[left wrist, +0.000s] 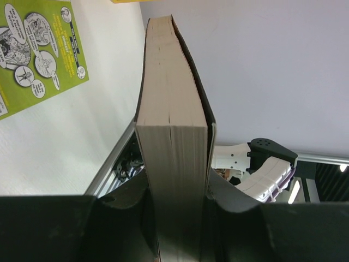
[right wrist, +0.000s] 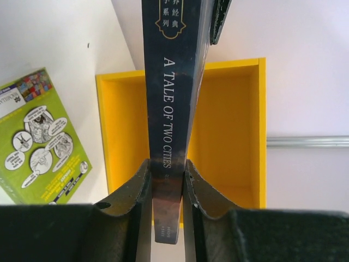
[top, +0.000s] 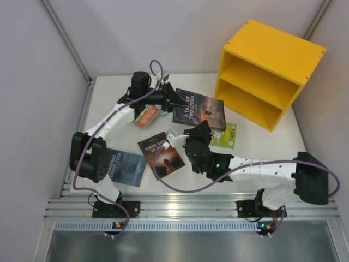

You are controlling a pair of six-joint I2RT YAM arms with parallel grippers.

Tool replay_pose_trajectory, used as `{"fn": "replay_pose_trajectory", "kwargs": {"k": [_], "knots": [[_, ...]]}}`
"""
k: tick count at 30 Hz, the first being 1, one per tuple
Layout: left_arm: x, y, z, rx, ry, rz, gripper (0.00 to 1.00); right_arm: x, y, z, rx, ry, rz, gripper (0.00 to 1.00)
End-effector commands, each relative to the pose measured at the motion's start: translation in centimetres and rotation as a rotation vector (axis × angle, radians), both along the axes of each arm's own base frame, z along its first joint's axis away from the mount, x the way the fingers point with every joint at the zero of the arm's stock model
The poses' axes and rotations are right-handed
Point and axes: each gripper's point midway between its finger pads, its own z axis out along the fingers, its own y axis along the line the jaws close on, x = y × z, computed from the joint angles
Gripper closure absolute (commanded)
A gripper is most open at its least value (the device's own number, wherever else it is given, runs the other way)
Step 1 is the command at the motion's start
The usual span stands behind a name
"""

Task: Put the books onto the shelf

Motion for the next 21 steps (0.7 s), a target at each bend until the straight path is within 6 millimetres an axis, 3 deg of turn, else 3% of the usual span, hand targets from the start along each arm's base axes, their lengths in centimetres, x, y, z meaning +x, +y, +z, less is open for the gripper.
{"fn": "replay_pose_trajectory", "kwargs": {"k": [1,2,6,9,14,19,21], "knots": [[-3.3,-1.5,3.6,-0.081,-0.079,-0.167,0.71,0.9,-2.7,4.0,0.045,-0.072,-0.096,1.00],[-2.9,-1.7,3.6,-0.081,-0.079,-0.162,0.60,1.1,-3.3,4.3,0.041,-0.075,-0.114,1.00],[-1.6,-2.2,5.5,-0.093,-0.131,-0.138,0.34,1.4,-5.6,5.5,-0.015,-0.087,-0.167,1.00],[-0.6,-2.4,5.9,-0.095,-0.150,-0.125,0.24,1.6,-7.1,6.3,-0.028,-0.095,-0.201,1.00],[1.7,-1.3,5.6,-0.053,-0.182,-0.067,0.12,2.0,-9.7,7.3,-0.061,-0.097,-0.262,1.00],[5.6,3.5,2.8,0.151,-0.195,0.127,0.11,2.8,-12.2,7.5,-0.115,-0.087,-0.344,1.00],[6.1,5.6,1.3,0.225,-0.198,0.168,0.10,3.0,-13.3,7.7,-0.112,-0.087,-0.373,1.00]]}}
